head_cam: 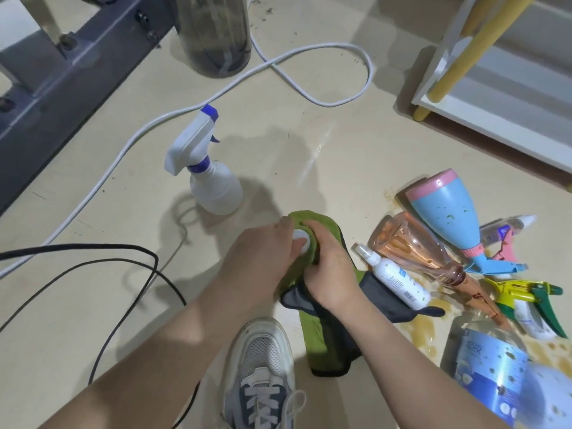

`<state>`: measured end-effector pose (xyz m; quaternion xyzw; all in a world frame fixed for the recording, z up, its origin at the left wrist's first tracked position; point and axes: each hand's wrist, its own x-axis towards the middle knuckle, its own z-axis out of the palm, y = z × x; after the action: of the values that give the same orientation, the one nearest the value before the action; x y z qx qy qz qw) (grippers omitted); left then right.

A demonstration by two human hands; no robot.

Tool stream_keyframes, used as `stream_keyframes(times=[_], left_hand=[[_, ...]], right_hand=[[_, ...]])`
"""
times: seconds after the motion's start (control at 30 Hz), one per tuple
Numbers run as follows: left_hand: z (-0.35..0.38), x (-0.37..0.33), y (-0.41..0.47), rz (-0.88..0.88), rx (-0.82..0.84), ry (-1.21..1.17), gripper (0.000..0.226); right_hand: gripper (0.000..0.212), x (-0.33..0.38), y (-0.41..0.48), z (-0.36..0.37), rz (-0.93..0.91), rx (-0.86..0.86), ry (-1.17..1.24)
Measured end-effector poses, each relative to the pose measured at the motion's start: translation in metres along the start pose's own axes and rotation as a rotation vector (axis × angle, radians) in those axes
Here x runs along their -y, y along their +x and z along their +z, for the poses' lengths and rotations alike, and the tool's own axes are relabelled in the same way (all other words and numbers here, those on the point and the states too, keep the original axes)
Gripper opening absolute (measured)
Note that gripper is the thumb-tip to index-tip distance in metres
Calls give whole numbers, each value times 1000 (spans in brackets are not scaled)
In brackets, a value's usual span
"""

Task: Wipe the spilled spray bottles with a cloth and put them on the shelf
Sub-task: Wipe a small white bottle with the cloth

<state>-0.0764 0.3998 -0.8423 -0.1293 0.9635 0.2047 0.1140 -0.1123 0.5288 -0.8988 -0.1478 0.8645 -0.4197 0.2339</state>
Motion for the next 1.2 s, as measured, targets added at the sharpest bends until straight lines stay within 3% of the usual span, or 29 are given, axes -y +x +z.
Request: stream_keyframes(times=[0.1,0.17,0.23,0.37,0.47,0.53,0.6,0.67,0.77,0.83,0.97,1.1,1.2], left_hand=[[-3,5,2,-25,23,-76,27],[-5,4,0,-37,37,-116,29],[-5,3,-5,1,23,-134,26],[5,17,-12,155,-45,-162,25],[9,24,-14,251,-64,-132,22],[11,27,-14,299,-72,-140,26],[10,26,-12,309,-102,-146,21],[12,23,-10,310,-128,-121,20],[15,17,-9,324,-137,-33,20],[9,18,-5,238,-82,-27,22],[4,25,2,-14,68,1,44],[12,42,5,-376,92,-551,55],[12,45,1,-644,136,-874,50]], right_hand=[[73,17,-18,10,-171,2,20],[84,14,-20,10,-127,15,-61],[79,9,-6,4,-36,65,-198],[50,6,21,-8,2,289,-408],[63,10,32,-21,108,532,-418],[61,19,33,-28,99,587,-398],[37,27,23,-20,16,469,-374],[12,28,9,-1,-26,221,-314],[16,13,3,10,-78,44,-98],[21,-3,7,6,-82,95,-147],[33,-10,8,3,-66,112,-292],[64,15,0,-18,-13,352,7],[69,18,-15,-23,-206,330,-14]])
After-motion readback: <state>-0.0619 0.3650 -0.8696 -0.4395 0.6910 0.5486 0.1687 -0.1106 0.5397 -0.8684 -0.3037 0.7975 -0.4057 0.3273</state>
